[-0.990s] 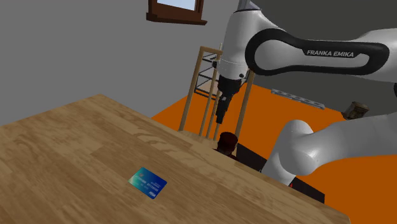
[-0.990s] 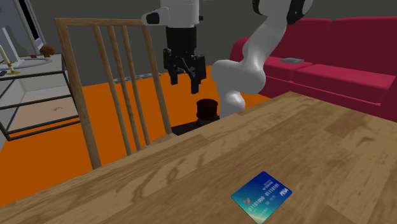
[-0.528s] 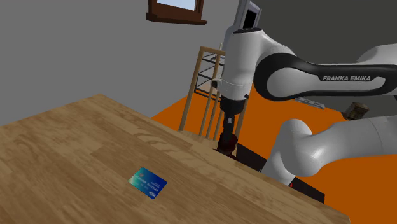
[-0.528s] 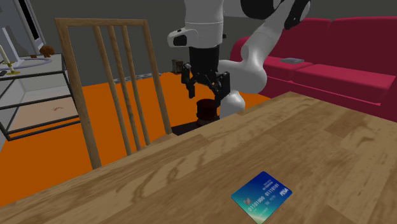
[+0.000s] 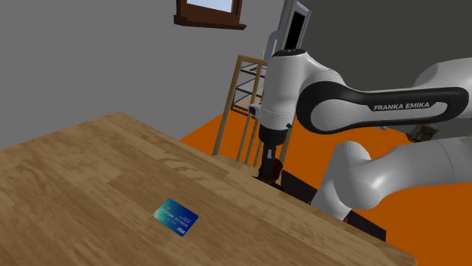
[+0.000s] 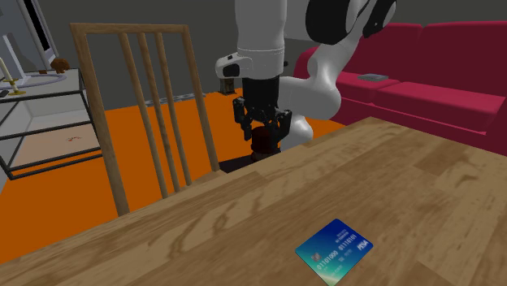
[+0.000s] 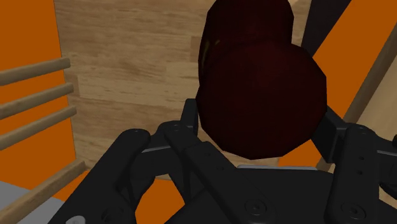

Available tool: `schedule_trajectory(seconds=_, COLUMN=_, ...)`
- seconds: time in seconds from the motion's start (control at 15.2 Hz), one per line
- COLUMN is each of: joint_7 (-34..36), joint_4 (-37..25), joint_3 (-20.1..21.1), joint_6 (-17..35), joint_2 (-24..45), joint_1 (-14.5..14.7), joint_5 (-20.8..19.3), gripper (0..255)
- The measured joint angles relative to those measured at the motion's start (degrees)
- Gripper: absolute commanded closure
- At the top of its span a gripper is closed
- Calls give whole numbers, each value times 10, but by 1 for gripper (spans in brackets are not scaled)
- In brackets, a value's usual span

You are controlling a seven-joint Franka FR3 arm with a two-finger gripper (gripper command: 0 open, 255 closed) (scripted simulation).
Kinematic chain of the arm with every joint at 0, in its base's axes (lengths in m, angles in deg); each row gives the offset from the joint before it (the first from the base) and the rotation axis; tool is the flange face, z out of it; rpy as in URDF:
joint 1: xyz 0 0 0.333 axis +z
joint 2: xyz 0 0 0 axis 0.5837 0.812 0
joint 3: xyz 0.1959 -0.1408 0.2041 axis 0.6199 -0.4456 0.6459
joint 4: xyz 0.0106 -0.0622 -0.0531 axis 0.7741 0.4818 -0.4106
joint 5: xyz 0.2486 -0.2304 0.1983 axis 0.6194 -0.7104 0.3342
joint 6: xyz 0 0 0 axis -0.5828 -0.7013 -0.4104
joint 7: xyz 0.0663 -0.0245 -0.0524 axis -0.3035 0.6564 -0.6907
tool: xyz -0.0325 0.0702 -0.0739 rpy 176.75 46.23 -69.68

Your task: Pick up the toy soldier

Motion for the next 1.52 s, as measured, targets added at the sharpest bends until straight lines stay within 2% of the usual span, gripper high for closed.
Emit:
schedule_trajectory(seconds=0.59, joint_7=1, joint_4=0, joint_3=1, joint_6=3, joint_2=1, joint_1=1, joint_5=1, gripper=255)
schedule_trajectory(seconds=1.52, joint_7=-3, joint_4=-94, joint_3=-20, joint_6=-97, joint_2=-1, joint_1=-9, joint_5=-19, gripper=255)
